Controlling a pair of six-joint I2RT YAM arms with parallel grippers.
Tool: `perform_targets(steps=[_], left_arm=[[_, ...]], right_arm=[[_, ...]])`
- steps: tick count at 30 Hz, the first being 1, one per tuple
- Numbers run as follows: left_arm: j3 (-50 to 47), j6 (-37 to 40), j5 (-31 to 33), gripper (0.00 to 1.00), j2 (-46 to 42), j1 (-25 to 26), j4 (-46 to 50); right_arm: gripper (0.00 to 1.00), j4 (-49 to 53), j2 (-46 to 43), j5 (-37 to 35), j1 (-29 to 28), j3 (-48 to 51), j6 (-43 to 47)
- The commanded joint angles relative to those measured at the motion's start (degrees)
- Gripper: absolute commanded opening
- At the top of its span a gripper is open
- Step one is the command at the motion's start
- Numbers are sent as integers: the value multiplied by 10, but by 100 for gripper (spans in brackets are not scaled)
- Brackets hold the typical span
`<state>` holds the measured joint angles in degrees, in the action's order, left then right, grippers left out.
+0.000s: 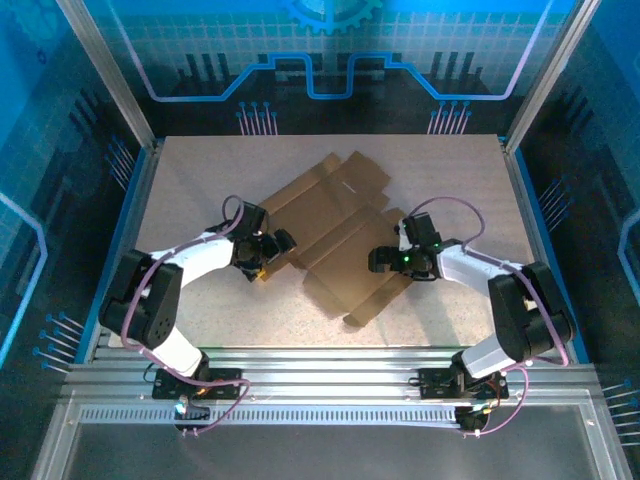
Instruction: Fold the paper box
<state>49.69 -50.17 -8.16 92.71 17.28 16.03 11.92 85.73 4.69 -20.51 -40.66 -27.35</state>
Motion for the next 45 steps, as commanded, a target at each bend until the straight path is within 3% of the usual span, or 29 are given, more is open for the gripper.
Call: perform_targets(steps=[1, 10, 12, 14, 18, 23, 31, 37, 41, 45], left_arm=[[38, 32, 0, 99, 35, -6, 2], [188, 106, -24, 99, 143, -43, -16], [222, 128, -4, 99, 147, -46, 8], [246, 144, 28, 99, 141, -53, 44], [248, 169, 16, 99, 112, -75, 65], [225, 201, 3, 99, 87, -76, 90], [222, 231, -65, 97, 123, -74, 57], [252, 241, -79, 76, 157, -67, 79], [245, 252, -72, 71, 159, -58, 84], [237, 262, -76, 52, 157, -53, 84]], right_arm=[[100, 20, -10, -3, -80, 34, -74], [100, -67, 7, -47, -279, 41, -228], [100, -58, 27, -65, -319, 17, -240], [100, -46, 35, -83, -344, -2, -247], [100, -40, 24, -85, -363, -24, -246], [100, 12, -3, -102, -335, -57, -200], [100, -18, 8, -17, -223, -84, -105], [100, -39, 50, 15, -173, -94, -91], [100, -58, 77, 29, -162, -110, -89], [100, -68, 112, 47, -163, -120, -84]])
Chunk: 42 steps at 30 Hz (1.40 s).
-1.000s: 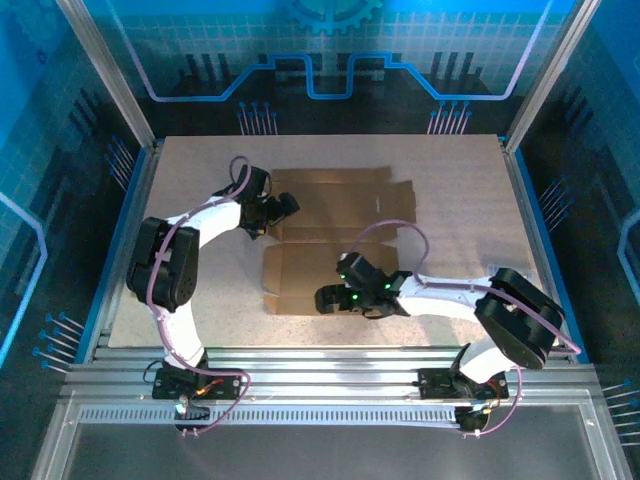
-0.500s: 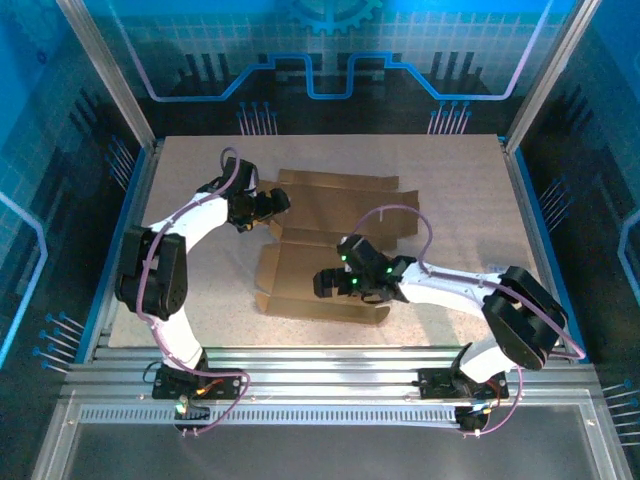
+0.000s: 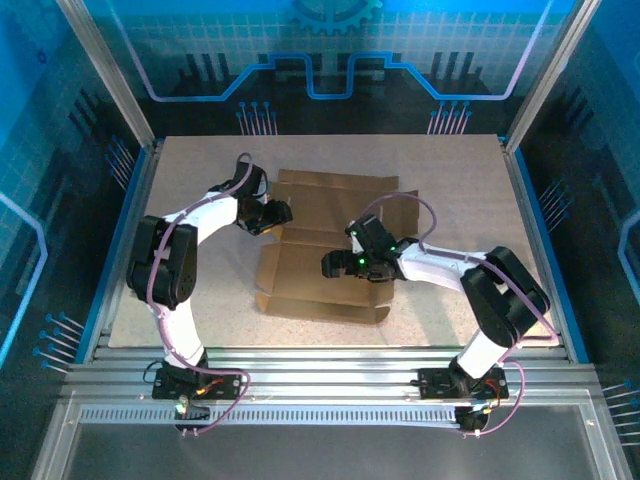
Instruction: Fold the paper box
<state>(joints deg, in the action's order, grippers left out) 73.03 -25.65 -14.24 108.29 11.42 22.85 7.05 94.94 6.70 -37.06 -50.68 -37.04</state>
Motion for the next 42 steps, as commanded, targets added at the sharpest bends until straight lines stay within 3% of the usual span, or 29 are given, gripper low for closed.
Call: perform_targets(steps=[1, 5, 8, 12, 17, 28, 42], left_arm=[[4, 20, -13, 49, 2, 7, 20], [0, 27, 3, 38, 0, 12, 35], [-13, 31, 2, 40, -13, 21, 31], [-27, 34, -10, 52, -21, 37, 23], [-31, 32, -22, 58, -7, 46, 7], [-22, 25, -55, 60, 26, 65, -33], [-178, -71, -8, 60, -49, 91, -68]], right_arm=[[100, -20, 26, 28, 2, -20, 13], [100, -30, 26, 26, -3, -2, 4], [100, -29, 18, 26, -6, 18, 5], [100, -19, 11, 27, -10, 41, 15], [100, -20, 3, 26, -12, 69, 16], [100, -29, 4, 24, -21, 99, 13], [100, -12, -39, 16, -24, 145, 15]])
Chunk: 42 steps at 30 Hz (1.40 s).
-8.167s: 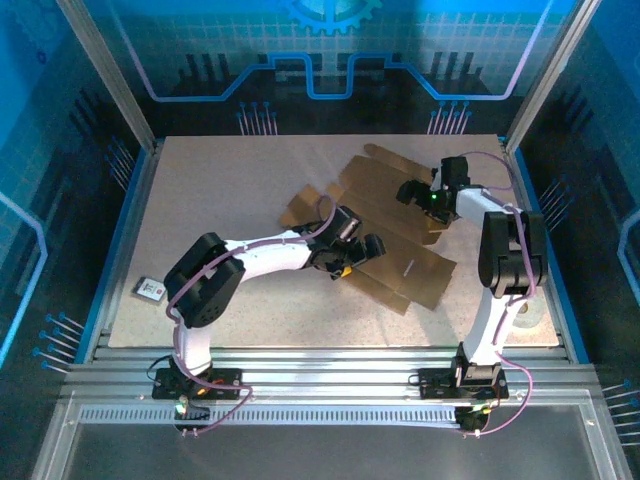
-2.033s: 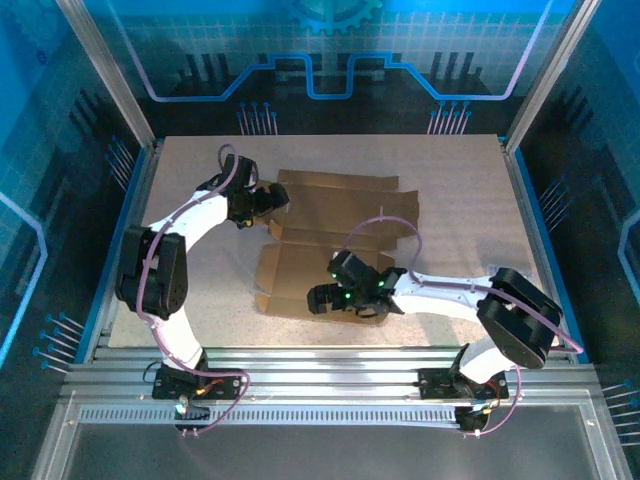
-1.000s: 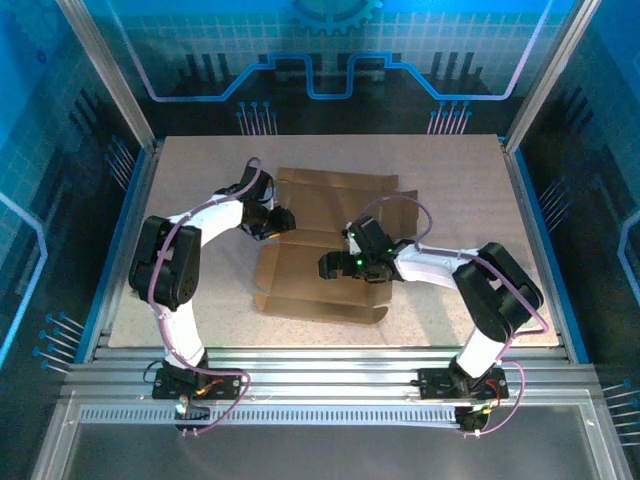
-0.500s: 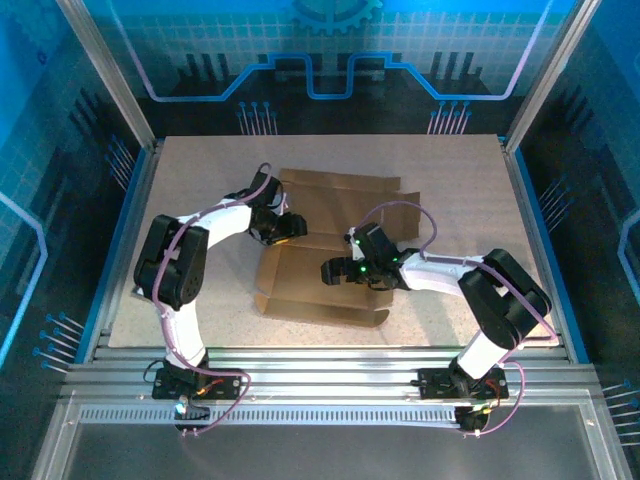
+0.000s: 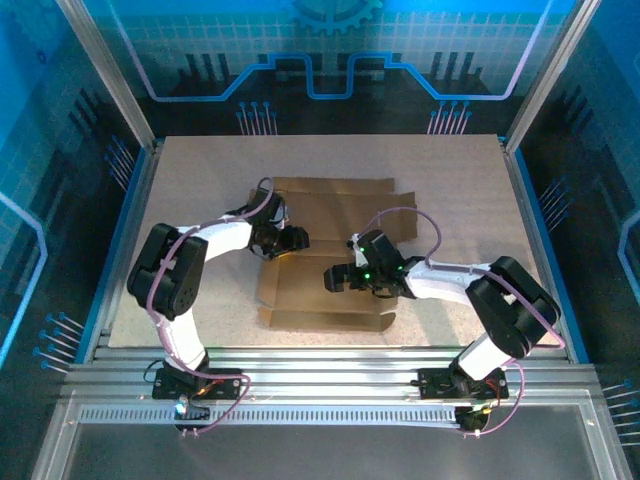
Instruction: Fold the paper box
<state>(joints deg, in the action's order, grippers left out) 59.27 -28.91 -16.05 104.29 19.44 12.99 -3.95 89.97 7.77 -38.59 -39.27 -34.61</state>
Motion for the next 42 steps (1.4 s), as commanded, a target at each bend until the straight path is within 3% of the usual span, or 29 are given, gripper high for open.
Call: perform_targets(steps=[1, 9, 15, 22, 32, 42], left_arm=[[-47, -44, 11, 60, -17, 11, 28], [14, -29, 38, 65, -93, 5, 112], [105, 0, 65, 68, -88, -41, 186], [238, 7, 59, 75, 11, -79, 206], [441, 28, 119, 80, 189, -100, 247], [548, 49, 82, 94, 289, -115, 248]], right_arm=[[100, 100, 5, 7, -11, 33, -10], [100, 121, -36, -20, -25, 47, -8], [100, 123, -36, -22, -30, 51, -1], [100, 120, -27, -24, -35, 53, -2], [100, 116, -22, -24, -40, 53, -4], [100, 110, -10, -24, -49, 50, -8]])
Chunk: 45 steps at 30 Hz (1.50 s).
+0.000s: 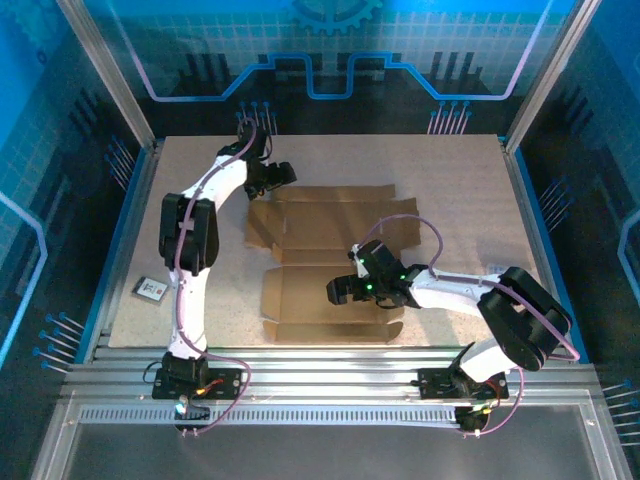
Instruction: Fold the paper box
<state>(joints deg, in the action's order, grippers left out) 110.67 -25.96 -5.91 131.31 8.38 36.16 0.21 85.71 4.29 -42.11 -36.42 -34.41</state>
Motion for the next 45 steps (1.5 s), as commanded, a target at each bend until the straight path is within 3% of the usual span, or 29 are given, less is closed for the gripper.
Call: perform_targets(steps=[1, 5, 13, 21, 36, 45], left_arm=[[44, 24, -21, 95, 27, -5, 19], [77, 42, -25, 99, 53, -7, 34], [110, 51, -52, 99, 85, -10, 50], [125, 52, -24, 99, 98, -10, 62], [149, 68, -37, 99, 115, -10, 80], [145, 71, -123, 93, 82, -10, 54]], right_arm=[[100, 67, 34, 11, -15, 21, -10], [100, 66, 41, 12, -16, 16, -9], [100, 74, 49, 13, -19, 4, -3], [100, 72, 51, 10, -23, 6, -7], [100, 73, 53, 6, -28, 6, -8], [100, 70, 61, 6, -31, 8, -9]])
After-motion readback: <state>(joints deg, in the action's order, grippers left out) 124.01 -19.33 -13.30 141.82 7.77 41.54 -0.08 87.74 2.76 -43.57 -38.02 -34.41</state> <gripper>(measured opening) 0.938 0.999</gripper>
